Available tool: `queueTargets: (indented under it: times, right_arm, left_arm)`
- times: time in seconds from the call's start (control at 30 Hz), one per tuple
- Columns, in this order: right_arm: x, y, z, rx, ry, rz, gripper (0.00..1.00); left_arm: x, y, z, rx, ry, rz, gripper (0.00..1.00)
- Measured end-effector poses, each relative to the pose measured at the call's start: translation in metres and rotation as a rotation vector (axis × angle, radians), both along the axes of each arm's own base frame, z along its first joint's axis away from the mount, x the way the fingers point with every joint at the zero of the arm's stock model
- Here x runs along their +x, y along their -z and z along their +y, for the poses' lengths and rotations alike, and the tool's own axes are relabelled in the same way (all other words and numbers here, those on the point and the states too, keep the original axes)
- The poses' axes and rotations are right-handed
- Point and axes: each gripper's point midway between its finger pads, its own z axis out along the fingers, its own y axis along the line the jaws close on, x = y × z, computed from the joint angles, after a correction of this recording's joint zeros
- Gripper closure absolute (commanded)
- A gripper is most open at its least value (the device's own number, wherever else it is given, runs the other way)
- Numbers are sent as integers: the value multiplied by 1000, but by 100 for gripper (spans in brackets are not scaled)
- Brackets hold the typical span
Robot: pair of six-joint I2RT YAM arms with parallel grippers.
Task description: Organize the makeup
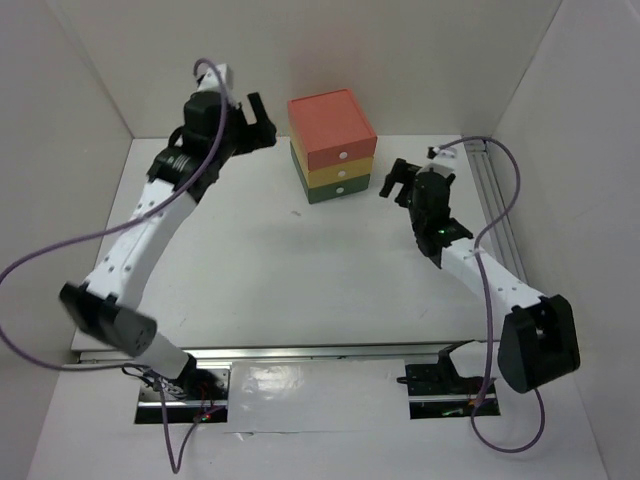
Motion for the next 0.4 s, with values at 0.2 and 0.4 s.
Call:
queueTargets:
  times: [0.2, 0.4]
  right_arm:
    - [-38, 20, -42, -23, 112, 130, 0]
    - [-64, 29, -53, -10, 132, 141, 0]
  left_arm:
    - [-101, 68, 55, -18, -129, 106, 0]
    - [-130, 132, 67, 14, -166, 271, 0]
